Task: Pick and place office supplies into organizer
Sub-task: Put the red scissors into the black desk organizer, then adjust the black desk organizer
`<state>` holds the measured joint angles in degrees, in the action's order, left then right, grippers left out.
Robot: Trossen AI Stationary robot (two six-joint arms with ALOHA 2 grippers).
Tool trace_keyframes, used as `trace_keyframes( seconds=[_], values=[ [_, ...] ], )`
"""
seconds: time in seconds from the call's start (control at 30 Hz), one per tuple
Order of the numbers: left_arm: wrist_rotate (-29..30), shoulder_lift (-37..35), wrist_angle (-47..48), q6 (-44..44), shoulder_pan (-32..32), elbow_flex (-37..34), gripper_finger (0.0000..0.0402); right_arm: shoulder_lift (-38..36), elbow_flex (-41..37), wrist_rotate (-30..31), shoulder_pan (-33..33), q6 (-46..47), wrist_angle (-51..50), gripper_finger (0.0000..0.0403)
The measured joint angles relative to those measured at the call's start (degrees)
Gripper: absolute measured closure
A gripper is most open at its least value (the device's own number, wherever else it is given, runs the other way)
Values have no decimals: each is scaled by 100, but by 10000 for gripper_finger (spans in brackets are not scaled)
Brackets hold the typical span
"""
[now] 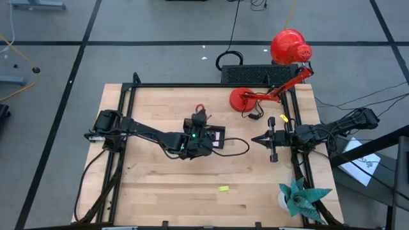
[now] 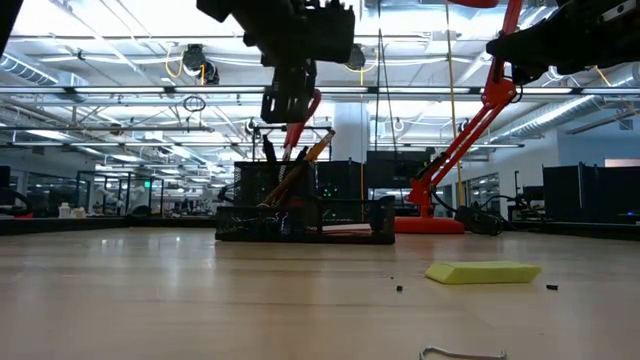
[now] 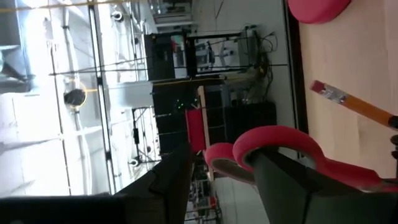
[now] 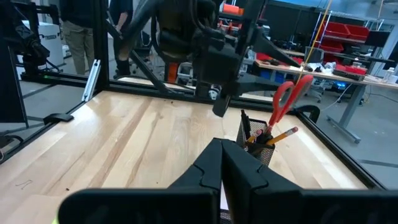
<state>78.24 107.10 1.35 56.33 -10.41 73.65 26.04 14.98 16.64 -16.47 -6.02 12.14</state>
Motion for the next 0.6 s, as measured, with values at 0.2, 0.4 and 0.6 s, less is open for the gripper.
trace_keyframes(
  seconds=[0.2, 0.4, 0.6],
  values=[
    [-55, -4, 49, -267, 4, 0, 229, 0, 0, -2, 0, 37, 2, 403],
    [-770, -7, 915, -1536, 167, 2, 229, 0, -2, -4, 0, 85, 2, 403],
    [-1487, -7, 1663, -2000, 332, 4, 229, 0, 0, -6, 0, 78, 2, 403]
  ],
)
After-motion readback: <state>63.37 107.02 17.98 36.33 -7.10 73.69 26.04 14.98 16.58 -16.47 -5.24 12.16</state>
